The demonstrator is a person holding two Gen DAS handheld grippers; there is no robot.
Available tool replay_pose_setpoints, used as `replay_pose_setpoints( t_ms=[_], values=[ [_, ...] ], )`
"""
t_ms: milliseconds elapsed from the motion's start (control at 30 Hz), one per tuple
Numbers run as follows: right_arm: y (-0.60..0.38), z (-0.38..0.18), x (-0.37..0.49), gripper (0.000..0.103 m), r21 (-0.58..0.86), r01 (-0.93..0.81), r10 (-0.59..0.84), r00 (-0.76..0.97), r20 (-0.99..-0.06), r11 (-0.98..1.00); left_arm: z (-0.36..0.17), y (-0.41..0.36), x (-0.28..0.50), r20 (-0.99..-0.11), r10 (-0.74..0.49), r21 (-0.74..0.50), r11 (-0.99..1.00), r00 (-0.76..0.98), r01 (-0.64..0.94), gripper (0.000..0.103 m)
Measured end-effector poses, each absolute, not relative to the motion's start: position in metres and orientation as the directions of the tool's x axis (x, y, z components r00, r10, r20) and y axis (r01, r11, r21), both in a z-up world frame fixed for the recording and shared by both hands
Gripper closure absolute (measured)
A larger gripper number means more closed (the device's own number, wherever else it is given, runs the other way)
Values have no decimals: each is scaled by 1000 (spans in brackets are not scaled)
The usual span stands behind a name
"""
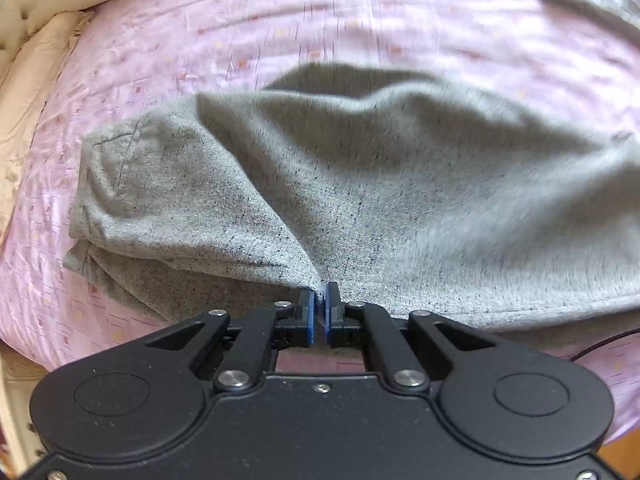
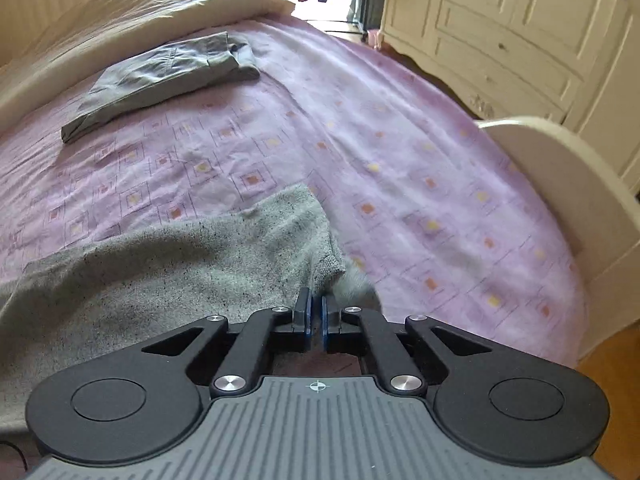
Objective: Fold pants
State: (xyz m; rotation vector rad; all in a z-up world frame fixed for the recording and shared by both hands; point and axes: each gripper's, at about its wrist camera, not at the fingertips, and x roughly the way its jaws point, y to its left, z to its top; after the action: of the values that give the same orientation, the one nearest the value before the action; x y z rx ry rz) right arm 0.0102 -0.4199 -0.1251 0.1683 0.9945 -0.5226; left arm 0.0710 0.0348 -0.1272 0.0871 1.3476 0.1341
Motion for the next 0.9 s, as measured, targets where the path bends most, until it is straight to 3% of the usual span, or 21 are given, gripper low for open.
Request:
replay_pose_setpoints(
  t_ms=[200,233,367,500,567,900],
  values=[
    [-433,-154,17,97,-99,510,-310,348,-885,854,-173,23,71,-975,196,197,980,105,1,88],
    [-431,-150,18,96,-100,506,-310,350,-884,857,-173,21,71,-972,206,208,978,111,10,83],
    [-424,-136,11,87,-125,491,-337,371,-866,862,-155,22,65,-970,195,197,980,143,-1,82],
    [-408,-118,-4,87,-113,467,-343,444,-827,877,-133,34,51,-972,170,167,985,161,-34,77],
    [-394,-109,-13,87,-101,424,-324,495,-806,900,-124,44,43,-969,177,168,984,173,-62,60],
    [-264,-91,-15,87,-26,19,-32,617,-786,999,-123,135,54,-948,270,245,957,168,-158,58]
  ],
)
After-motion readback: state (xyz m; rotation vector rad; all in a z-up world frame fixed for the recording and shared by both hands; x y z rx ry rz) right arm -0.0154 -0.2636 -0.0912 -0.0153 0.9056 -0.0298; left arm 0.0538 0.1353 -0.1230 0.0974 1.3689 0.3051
